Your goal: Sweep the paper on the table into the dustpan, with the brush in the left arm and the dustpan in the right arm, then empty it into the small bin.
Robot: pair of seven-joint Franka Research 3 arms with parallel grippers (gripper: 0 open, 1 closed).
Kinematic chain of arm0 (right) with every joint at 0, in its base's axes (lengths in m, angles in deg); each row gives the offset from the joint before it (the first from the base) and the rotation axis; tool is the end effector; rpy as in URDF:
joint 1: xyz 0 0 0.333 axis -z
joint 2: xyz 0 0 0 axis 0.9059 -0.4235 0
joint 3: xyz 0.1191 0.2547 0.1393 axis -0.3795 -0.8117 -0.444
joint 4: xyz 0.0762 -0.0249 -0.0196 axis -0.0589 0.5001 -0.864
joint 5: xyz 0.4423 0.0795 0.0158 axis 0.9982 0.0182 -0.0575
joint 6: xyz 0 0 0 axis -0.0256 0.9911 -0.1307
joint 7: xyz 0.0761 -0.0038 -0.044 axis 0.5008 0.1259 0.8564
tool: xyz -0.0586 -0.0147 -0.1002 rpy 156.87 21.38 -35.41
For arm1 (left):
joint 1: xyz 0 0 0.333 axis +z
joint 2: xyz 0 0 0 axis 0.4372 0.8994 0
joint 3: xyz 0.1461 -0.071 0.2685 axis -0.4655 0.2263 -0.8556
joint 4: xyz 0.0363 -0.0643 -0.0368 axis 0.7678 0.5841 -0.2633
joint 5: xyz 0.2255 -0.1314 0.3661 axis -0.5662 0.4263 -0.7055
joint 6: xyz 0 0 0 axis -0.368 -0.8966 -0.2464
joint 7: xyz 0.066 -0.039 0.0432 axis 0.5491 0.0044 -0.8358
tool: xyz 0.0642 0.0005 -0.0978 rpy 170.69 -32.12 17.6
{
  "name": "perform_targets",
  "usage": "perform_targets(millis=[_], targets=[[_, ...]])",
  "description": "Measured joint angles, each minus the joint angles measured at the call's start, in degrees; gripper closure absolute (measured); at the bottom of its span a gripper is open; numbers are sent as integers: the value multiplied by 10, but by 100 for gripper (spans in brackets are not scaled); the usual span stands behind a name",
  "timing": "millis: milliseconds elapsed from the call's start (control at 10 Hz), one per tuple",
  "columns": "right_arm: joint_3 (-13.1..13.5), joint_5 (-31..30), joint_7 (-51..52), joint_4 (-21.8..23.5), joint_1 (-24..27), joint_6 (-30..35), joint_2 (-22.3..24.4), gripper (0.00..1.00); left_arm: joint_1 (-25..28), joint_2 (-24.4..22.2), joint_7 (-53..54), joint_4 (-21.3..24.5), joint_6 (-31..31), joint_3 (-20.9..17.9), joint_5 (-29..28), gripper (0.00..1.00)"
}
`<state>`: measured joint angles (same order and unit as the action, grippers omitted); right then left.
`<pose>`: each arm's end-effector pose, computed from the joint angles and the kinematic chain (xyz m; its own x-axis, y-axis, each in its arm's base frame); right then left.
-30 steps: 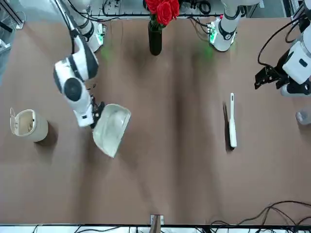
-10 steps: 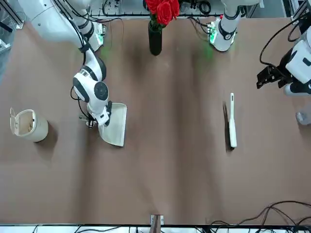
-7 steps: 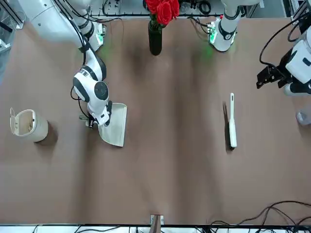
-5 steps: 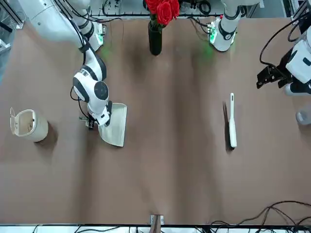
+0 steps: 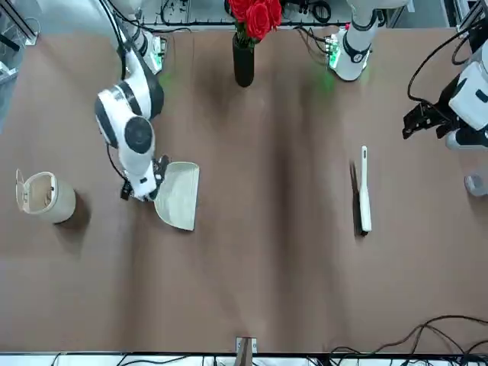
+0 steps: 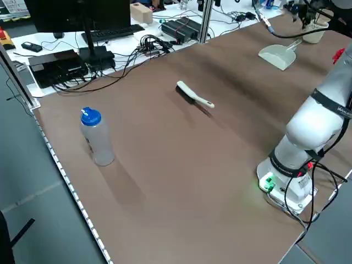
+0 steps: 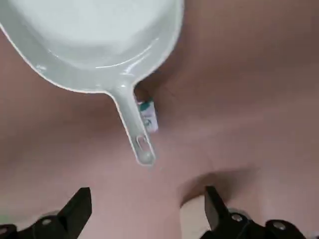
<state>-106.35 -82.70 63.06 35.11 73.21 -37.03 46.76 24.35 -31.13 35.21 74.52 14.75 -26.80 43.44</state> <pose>0.6136 0.1947 0.3473 0.3816 0.8191 -0.4282 0.9202 -0.3806 0.0921 0.6065 -0.0595 0.6095 0.9995 0.0093 -0.0301 0.0099 -0.9998 0.0194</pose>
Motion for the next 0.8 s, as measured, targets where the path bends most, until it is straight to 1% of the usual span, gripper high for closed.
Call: perform_targets(millis=[200, 300, 400, 500, 600, 700, 800], targets=[[73, 71, 3, -81, -16, 29, 4, 0, 1, 1, 0, 0, 0, 0, 0, 0], [107, 86, 6, -130, -29, 55, 2, 0, 2, 2, 0, 0, 0, -1, 0, 0], [126, 91, 7, -185, -43, 84, -2, 0, 2, 3, 0, 0, 0, -1, 0, 0], [137, 93, 7, -225, -51, 100, -6, 0, 2, 4, 0, 0, 0, -2, 0, 0], [145, 102, 2, -250, -53, 108, -9, 2, 2, 7, 0, 0, 0, -2, 0, 0], [157, 124, -31, -264, -54, 116, -10, 2, 2, 9, 0, 0, 0, -2, 0, 0], [175, 155, -86, -274, -54, 129, -4, 2, 2, 10, 0, 0, 0, -2, 0, 0]])
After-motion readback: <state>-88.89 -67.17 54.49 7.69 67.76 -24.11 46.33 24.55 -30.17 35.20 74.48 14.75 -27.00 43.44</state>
